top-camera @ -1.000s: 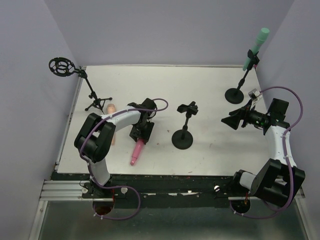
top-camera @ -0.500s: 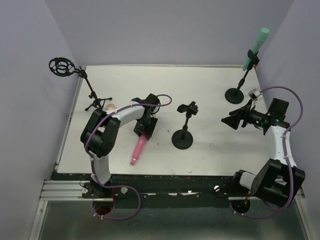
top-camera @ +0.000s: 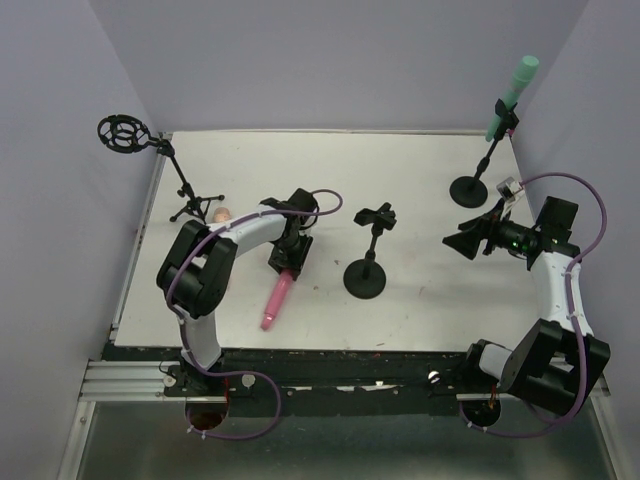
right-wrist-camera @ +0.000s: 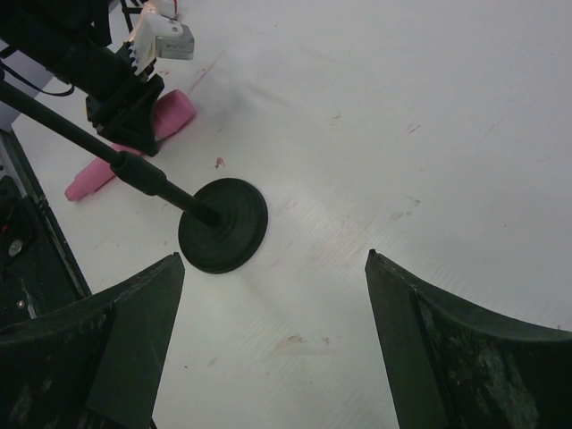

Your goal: Attach the microphones to the stand

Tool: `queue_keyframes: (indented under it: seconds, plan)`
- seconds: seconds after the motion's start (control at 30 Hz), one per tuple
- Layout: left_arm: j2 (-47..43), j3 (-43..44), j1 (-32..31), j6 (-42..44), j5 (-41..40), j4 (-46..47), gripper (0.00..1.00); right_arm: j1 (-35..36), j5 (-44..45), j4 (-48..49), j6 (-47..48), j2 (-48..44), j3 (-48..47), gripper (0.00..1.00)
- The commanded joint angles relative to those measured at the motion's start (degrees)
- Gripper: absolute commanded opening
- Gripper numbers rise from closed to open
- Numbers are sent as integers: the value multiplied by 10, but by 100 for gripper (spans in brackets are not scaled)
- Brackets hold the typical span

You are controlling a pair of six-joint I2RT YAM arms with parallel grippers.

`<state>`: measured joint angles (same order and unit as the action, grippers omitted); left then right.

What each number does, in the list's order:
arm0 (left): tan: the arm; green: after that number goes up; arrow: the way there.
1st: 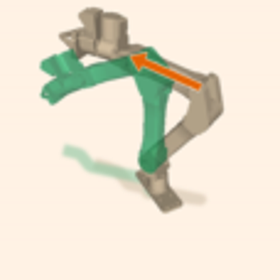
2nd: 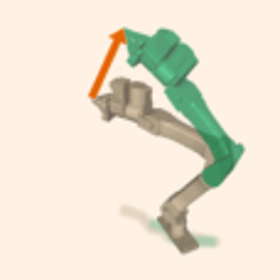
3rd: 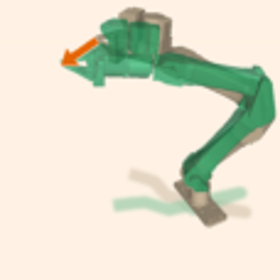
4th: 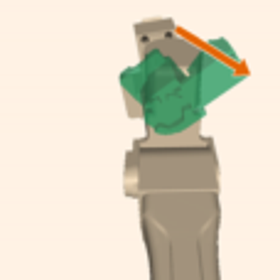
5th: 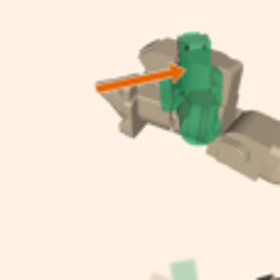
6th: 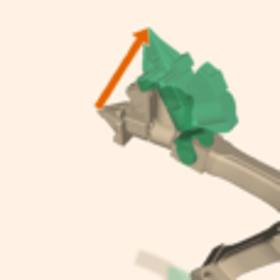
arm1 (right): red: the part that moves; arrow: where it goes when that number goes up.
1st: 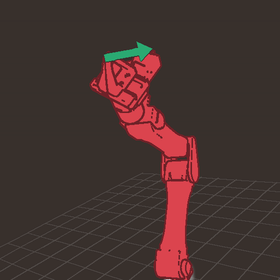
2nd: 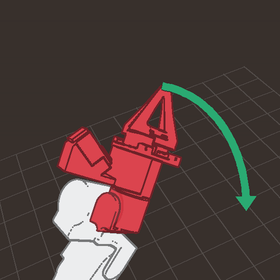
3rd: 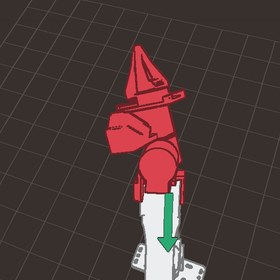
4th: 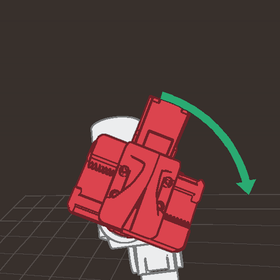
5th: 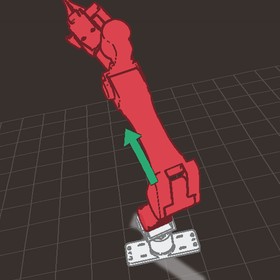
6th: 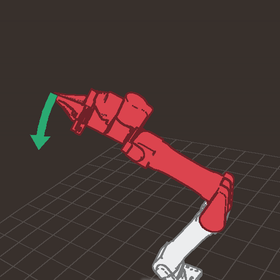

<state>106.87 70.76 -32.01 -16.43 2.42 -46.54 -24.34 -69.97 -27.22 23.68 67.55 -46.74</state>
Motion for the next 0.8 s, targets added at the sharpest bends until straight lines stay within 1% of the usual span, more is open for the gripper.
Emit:
queue_keyframes:
  seconds: [0.0, 0.07, 0.17, 0.2, 0.23, 0.27, 0.3, 0.33, 0.4, 0.57, 0.67, 0.77]
  plan:
    - [-45, -35, -2, 0, 21, 27, 0, 0, -6, -34, 36, -18, -17, 91]
    - [-101, -46, -2, 7, 31, 41, 0, -1, -13, -55, 76, -25, -15, 91]
    - [-196, -69, 1, 36, 77, 77, 0, -1, -26, -105, 178, -41, -5, 91]
    - [-222, -76, 2, 53, 97, 88, 0, 2, -30, -157, 229, -40, -13, 91]
    - [-253, -82, 5, 68, 116, 99, 0, 6, -31, -217, 323, -33, -29, 91]
    - [-277, -89, 6, 81, 144, 111, 0, 11, -27, -293, 392, -25, -54, 92]
    - [-306, -96, 9, 92, 170, 123, 0, 22, -19, -350, 475, -7, -89, 92]
    - [-335, -103, 12, 103, 194, 136, 0, 30, -12, -412, 528, 13, -116, 92]
    - [-385, -116, 16, 128, 242, 161, 0, 46, -5, -541, 665, 56, -177, 92]
    - [-513, -163, 17, 153, 296, 253, 0, 145, 26, -531, 640, 82, -270, 93]
    - [-578, -178, 17, 162, 317, 284, 0, 209, 19, -502, 580, 94, -330, 96]
    - [-622, -184, 18, 162, 326, 301, 0, 278, 37, -456, 508, 108, -380, 96]
